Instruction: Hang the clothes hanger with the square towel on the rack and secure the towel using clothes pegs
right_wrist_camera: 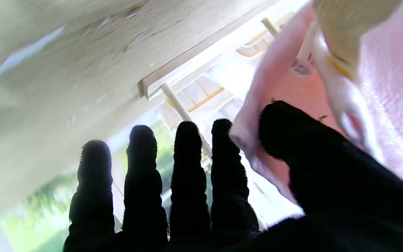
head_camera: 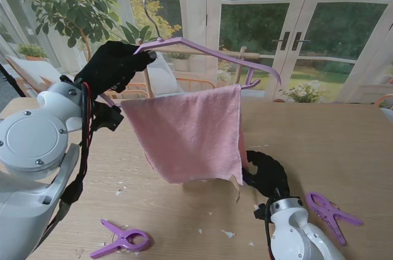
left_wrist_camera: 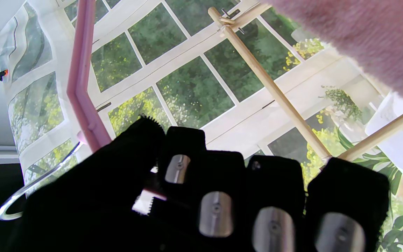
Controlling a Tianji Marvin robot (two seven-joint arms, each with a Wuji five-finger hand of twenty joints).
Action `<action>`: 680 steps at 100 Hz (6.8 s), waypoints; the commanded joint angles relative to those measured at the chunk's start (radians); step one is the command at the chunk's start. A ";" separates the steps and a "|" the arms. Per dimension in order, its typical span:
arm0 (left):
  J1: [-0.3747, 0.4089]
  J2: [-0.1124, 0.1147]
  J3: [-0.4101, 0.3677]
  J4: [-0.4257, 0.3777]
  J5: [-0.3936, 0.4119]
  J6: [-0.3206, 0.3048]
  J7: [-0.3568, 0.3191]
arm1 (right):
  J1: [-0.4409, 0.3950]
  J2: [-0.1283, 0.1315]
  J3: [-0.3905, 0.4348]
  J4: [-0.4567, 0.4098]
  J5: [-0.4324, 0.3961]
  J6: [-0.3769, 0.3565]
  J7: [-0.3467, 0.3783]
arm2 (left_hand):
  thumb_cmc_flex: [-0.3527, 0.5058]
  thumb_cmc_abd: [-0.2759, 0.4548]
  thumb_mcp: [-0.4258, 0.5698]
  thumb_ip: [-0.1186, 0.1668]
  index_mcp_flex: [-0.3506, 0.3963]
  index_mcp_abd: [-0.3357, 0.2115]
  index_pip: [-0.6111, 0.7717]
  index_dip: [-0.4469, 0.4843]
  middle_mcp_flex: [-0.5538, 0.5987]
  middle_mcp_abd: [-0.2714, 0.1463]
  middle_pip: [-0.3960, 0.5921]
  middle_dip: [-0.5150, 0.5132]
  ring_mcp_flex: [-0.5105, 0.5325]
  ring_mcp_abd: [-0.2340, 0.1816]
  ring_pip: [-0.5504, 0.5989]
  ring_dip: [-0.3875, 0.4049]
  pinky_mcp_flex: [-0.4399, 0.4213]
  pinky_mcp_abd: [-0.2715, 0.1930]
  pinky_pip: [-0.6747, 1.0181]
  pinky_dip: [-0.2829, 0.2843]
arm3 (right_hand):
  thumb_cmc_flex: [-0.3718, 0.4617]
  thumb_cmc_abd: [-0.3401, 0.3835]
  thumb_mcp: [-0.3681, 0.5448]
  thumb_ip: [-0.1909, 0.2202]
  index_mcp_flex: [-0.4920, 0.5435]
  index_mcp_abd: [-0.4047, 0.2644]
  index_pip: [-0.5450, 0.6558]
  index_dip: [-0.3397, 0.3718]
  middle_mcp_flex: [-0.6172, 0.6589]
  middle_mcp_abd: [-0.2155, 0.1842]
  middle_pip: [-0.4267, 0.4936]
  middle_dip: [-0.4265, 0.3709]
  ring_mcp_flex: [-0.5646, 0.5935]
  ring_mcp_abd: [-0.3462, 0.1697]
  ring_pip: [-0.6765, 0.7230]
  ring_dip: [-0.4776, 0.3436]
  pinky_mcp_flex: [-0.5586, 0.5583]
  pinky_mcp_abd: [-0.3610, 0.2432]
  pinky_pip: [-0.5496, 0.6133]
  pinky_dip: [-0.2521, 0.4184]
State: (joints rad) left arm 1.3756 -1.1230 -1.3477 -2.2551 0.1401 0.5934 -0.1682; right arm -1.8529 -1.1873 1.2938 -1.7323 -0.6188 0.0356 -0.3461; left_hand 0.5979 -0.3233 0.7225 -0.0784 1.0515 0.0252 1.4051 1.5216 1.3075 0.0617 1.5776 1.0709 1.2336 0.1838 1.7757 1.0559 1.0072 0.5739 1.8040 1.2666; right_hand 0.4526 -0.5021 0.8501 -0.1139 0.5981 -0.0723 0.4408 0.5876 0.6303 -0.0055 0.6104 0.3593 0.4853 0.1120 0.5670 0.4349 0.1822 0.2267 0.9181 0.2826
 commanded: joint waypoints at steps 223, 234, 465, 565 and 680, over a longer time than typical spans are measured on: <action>0.081 0.018 0.031 -0.040 0.135 -0.061 -0.047 | -0.437 0.060 0.415 0.055 -0.411 0.252 0.054 | 0.001 0.050 -0.042 0.034 0.070 0.046 0.027 0.048 0.028 -0.137 0.090 0.009 0.031 -0.094 0.134 0.004 0.049 -0.020 0.290 0.015 | -0.129 -0.104 -0.167 0.067 -0.232 0.276 -0.037 0.172 -0.222 0.134 0.107 -0.004 -0.018 0.007 0.055 -0.011 0.126 -0.068 -0.045 0.434; 0.084 0.017 0.027 -0.042 0.132 -0.061 -0.043 | -0.426 0.058 0.411 0.077 -0.411 0.242 0.012 | -0.001 0.048 -0.041 0.035 0.071 0.045 0.028 0.048 0.028 -0.137 0.090 0.009 0.031 -0.094 0.134 0.004 0.049 -0.019 0.290 0.015 | 0.005 -0.114 -0.211 0.092 -0.150 0.244 0.056 0.178 -0.108 0.126 0.147 0.018 0.091 0.015 0.133 0.017 0.214 -0.087 0.090 0.405; -0.128 0.006 0.320 0.092 0.426 0.203 0.000 | -0.239 0.111 0.181 -0.667 -0.898 0.060 0.273 | 0.064 0.133 -0.182 0.021 -0.006 0.037 0.018 0.048 0.028 -0.183 0.035 0.015 0.034 -0.163 0.132 -0.024 0.069 -0.128 0.290 -0.044 | 0.240 -0.224 0.268 -0.005 0.163 0.081 0.549 -0.016 0.459 0.093 0.210 0.075 0.651 -0.020 0.357 0.155 0.684 -0.108 0.412 0.384; -0.138 0.005 0.358 0.097 0.453 0.170 -0.002 | -0.037 0.117 0.050 -0.656 -1.230 0.088 0.487 | 0.074 0.140 -0.204 0.020 -0.012 0.036 0.020 0.048 0.028 -0.198 0.023 0.019 0.034 -0.184 0.134 -0.030 0.073 -0.155 0.290 -0.053 | 0.306 -0.208 0.266 0.000 0.197 0.046 0.571 0.045 0.476 0.092 0.269 0.157 0.691 -0.031 0.480 0.217 0.738 -0.123 0.523 0.434; -0.122 0.009 0.328 0.074 0.422 0.169 -0.013 | -0.057 0.107 0.009 -0.674 -1.140 0.117 0.630 | 0.074 0.140 -0.206 0.020 -0.013 0.037 0.018 0.048 0.028 -0.196 0.023 0.021 0.034 -0.183 0.134 -0.030 0.073 -0.154 0.290 -0.053 | -0.369 0.016 -0.161 0.018 -0.241 0.291 -0.258 -0.058 -0.211 0.166 -0.145 -0.096 0.015 0.163 -0.171 -0.073 0.178 0.132 0.004 0.374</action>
State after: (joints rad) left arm 1.2510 -1.1130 -1.0129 -2.1753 0.5585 0.7584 -0.1645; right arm -1.8685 -1.0753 1.2912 -2.3532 -1.7375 0.1288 0.2965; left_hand 0.6858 -0.2517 0.5171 -0.0783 1.0366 0.0058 1.4044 1.5312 1.3070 0.0327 1.5737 1.0729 1.2337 0.1323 1.7757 1.0314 1.0338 0.4461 1.8051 1.2173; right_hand 0.1138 -0.5089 0.6666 -0.1369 0.3403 0.2157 0.1772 0.5263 0.4011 0.1436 0.4709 0.2653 0.5195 0.2647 0.4085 0.3779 0.3694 0.3162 0.9460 0.2838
